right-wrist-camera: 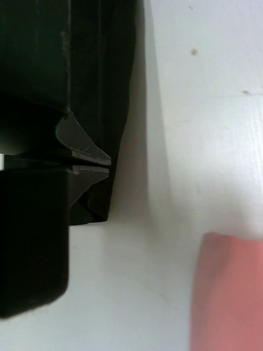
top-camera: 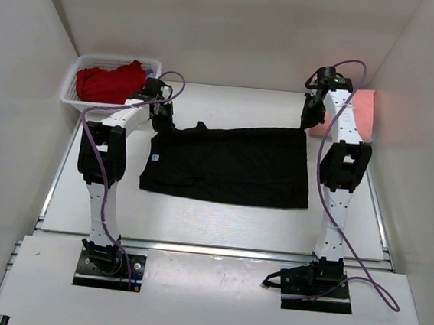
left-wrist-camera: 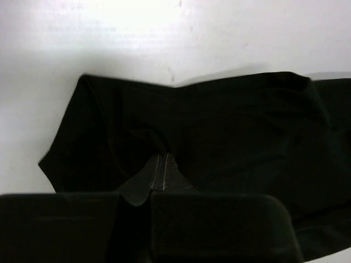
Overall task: Fold and stack the t-shirts
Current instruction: Fold the other side of the tshirt into a rectangle
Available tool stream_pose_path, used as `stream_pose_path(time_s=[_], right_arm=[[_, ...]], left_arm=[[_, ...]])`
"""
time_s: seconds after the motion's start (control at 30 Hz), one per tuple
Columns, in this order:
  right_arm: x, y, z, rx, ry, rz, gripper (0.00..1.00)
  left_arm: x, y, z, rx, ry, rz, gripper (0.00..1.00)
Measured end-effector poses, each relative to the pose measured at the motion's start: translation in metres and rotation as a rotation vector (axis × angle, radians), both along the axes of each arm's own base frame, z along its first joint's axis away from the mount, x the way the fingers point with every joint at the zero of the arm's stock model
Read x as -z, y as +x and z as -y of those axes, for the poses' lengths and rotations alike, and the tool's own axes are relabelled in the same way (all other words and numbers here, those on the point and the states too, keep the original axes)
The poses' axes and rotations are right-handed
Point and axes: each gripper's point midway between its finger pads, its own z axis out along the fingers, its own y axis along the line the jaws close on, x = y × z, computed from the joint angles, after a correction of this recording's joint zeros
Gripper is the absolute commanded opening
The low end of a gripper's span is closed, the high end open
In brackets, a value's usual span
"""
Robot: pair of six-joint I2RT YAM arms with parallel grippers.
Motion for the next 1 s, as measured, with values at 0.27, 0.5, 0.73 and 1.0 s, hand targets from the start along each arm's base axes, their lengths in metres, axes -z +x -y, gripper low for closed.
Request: stream_pose_path(time_s=[0.27, 0.5, 0.73, 1.0], right_arm=[[-0.041, -0.058, -0.003, -0.012, 0.012, -0.016, 0.00], [-0.009, -0.104, -0.009, -0.029, 0.047, -0.098, 0.00], [0.012, -0.097, -0.011, -0.054, 0.075, -0.070, 0.00], [0.051, -0.135, 0.010, -0.021, 0.086, -0.123, 0.00]], left_arm=[[-0.013, -0.023, 0.000, 0.008, -0.012, 0.012, 0.00], [-0.046, -0.019, 0.003, 0.013, -0.037, 0.102, 0.00], [-0.022, -0.035, 0.004, 0.015, -0.047, 0.052, 0.00], [-0.013, -0.079, 0.001, 0.016, -0.071, -0.006, 0.00]])
